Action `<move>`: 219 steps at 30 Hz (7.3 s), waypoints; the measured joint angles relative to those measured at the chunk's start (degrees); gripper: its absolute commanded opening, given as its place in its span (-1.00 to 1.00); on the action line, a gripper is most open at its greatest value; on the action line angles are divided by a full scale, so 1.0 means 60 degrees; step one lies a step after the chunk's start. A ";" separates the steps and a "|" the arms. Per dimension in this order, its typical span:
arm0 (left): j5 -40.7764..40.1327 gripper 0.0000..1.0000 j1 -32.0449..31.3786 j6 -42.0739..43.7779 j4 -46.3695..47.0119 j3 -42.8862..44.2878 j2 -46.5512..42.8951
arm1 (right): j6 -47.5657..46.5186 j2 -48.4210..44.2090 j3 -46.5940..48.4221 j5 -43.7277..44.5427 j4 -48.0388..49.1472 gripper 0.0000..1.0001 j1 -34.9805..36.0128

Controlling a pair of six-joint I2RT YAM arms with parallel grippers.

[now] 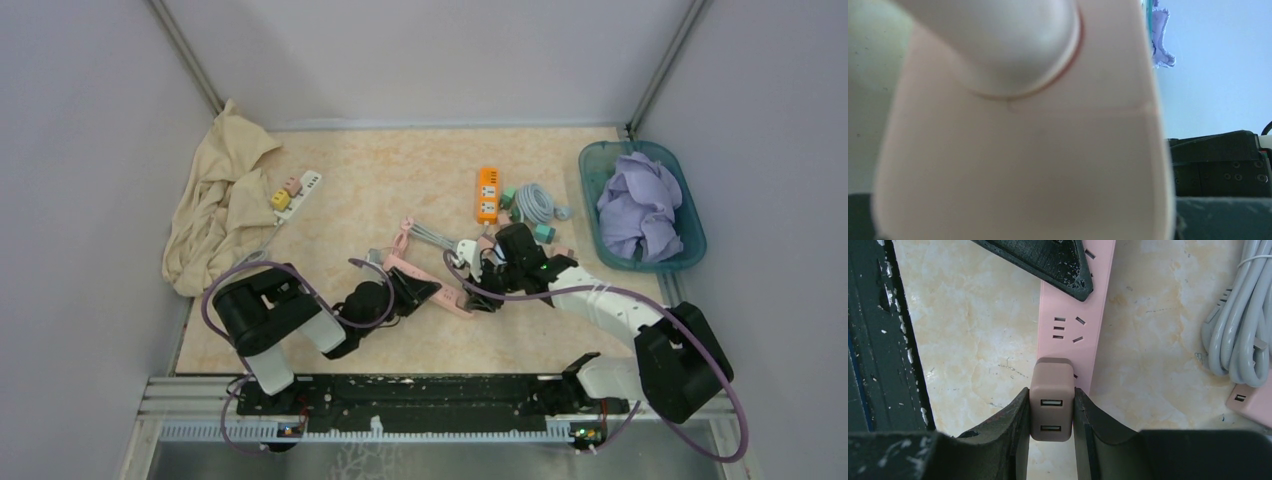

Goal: Pull the plug off the socket

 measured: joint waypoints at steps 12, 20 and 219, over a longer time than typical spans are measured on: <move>-0.0834 -1.00 0.0033 -0.0055 -0.1133 0.0419 -0.0361 | 0.1497 0.0051 -0.0004 0.1133 0.0772 -1.00 0.0503; -0.1198 -1.00 0.0011 -0.0025 -0.1137 0.0226 -0.0616 | 0.1840 0.0062 -0.0029 0.1220 0.1002 -1.00 0.0404; 0.2102 -1.00 0.1526 0.2871 -0.1570 -0.0036 -0.1690 | 0.4339 0.1730 0.1745 0.3537 0.3402 -0.94 -0.2532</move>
